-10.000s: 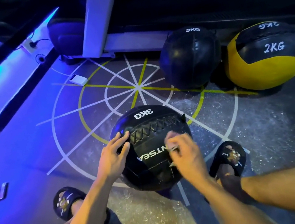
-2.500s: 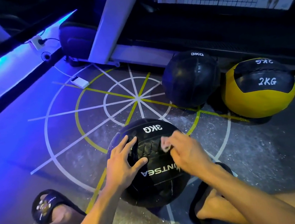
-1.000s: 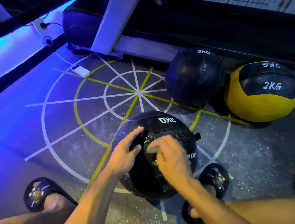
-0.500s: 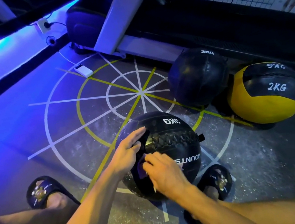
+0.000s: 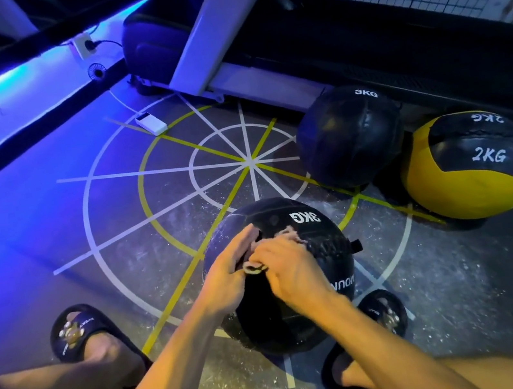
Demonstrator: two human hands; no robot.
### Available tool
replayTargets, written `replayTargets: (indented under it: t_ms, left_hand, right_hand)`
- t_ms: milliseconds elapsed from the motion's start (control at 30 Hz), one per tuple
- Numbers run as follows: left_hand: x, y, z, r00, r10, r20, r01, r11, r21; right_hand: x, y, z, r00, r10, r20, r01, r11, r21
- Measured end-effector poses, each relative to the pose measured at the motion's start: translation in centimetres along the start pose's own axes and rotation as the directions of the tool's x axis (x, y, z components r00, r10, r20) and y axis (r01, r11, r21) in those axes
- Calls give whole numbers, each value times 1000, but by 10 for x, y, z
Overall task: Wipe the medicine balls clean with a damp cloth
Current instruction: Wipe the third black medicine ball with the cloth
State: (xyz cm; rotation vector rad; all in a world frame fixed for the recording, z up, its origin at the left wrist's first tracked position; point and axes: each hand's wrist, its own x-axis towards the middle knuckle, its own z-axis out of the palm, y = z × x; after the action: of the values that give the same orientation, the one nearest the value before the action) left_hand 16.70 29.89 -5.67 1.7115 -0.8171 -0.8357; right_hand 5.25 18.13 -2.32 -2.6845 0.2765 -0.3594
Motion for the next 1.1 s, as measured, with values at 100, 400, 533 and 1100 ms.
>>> replayTargets:
  t_ms: [100,400,533,1100]
  left_hand:
    - [0,1,2,1000,-17,4,16,995,101]
    - [-12,1,5,992,-73,-105,51,978,-201]
    - [-13,2,5,988,-72,-136,29,956,-293]
    - [-16,1,4,987,-97,-132,102,994,31]
  right_hand:
    - [3,42,-26,980,196,-24,-197,980,-16]
    - [-4,20,-23,997,20,-79,-3,976,219]
    - [24,57,-36,972,236,-10,-228,950,212]
    - [-4,43,-40,967,-108,231,49,968,248]
